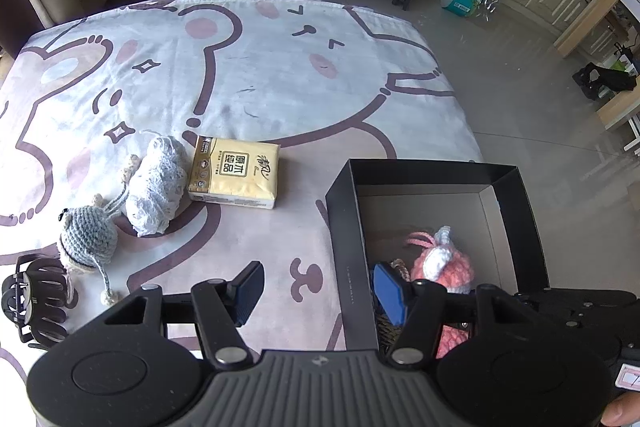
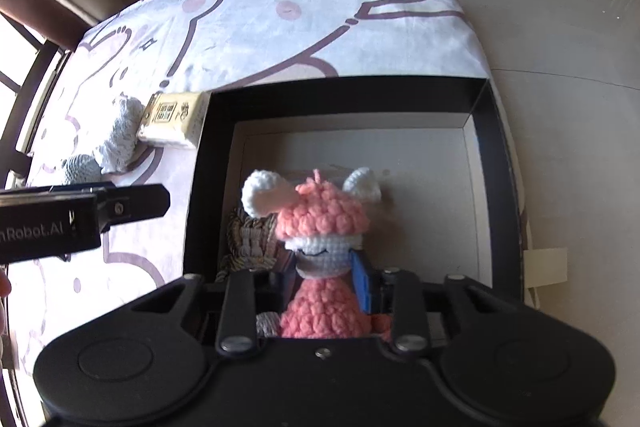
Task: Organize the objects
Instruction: 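Lower the pink bunny into the black box and open the right tool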
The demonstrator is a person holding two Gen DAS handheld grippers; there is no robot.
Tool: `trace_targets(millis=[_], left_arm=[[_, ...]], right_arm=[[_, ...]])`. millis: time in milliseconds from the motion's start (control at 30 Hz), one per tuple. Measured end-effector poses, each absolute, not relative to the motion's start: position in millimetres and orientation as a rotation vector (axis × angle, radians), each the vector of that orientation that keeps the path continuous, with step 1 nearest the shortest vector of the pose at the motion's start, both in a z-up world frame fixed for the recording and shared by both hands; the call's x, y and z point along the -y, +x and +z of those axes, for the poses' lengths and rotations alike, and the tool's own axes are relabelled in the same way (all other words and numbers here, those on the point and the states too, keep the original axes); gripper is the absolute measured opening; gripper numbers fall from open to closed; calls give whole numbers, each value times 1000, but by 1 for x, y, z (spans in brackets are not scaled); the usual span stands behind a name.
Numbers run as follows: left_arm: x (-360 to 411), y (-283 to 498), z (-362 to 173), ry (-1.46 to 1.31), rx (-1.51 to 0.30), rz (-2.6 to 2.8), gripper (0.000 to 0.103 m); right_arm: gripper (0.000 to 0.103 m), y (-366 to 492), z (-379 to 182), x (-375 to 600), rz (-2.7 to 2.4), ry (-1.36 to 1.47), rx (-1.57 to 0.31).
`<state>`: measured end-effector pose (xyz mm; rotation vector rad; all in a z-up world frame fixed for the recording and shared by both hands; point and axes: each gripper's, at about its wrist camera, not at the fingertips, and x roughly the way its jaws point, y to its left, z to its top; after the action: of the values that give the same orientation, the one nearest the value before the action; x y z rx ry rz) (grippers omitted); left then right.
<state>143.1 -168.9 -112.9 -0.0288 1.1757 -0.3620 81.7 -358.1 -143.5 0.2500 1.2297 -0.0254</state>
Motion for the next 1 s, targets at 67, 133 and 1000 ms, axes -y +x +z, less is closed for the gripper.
trace_targets(millis=[67,133,1000], left_arm=[[169,143,-113,-29,-1175,-361,61],[169,142,-112,-28,-1175,-360,61],[169,135,-104,0,-1164,-364,61]], right_arm=[[32,81,-145,355,-26,252,-1234],[32,81,-148,353,-27,256,-1242],[38,74,-135,365,-75,400,-1151]])
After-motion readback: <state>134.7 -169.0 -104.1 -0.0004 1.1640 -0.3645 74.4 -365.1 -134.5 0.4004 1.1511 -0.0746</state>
